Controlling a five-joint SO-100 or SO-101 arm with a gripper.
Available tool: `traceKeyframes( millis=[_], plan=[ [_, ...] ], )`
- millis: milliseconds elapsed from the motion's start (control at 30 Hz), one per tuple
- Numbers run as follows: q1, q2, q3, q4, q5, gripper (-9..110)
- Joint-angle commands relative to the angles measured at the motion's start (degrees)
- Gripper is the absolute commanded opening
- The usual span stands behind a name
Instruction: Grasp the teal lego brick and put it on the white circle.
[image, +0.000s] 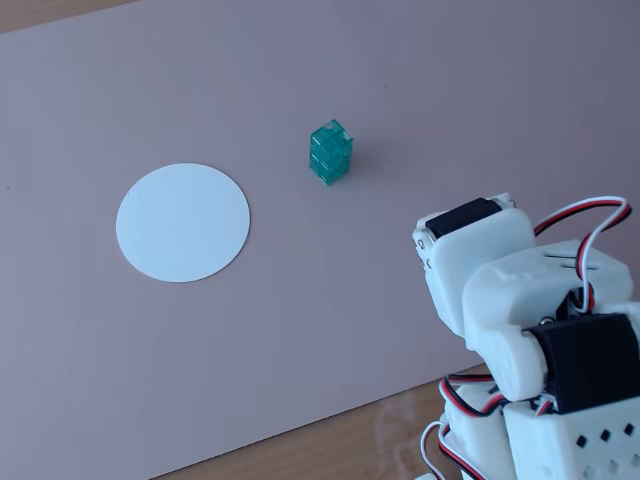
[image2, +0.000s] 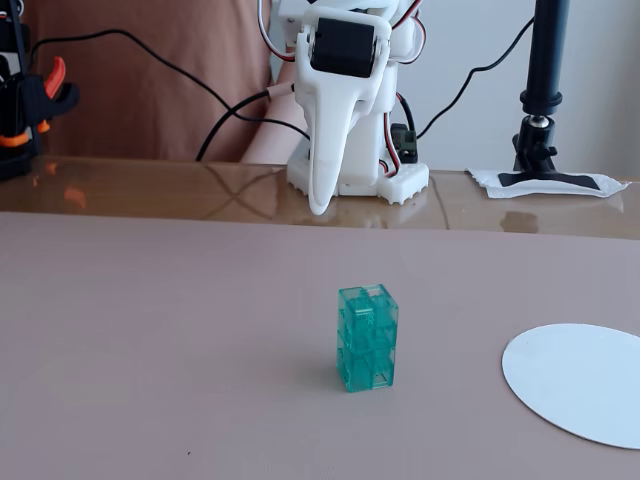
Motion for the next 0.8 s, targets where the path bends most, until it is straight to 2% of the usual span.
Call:
traceKeyframes(
  millis=[0, 767],
  plan=[
    [-0.1, 0.4, -0.2, -0.7, -0.1, 0],
    [0.1, 0.5, -2.2, -0.9, -2.5, 0]
  ],
)
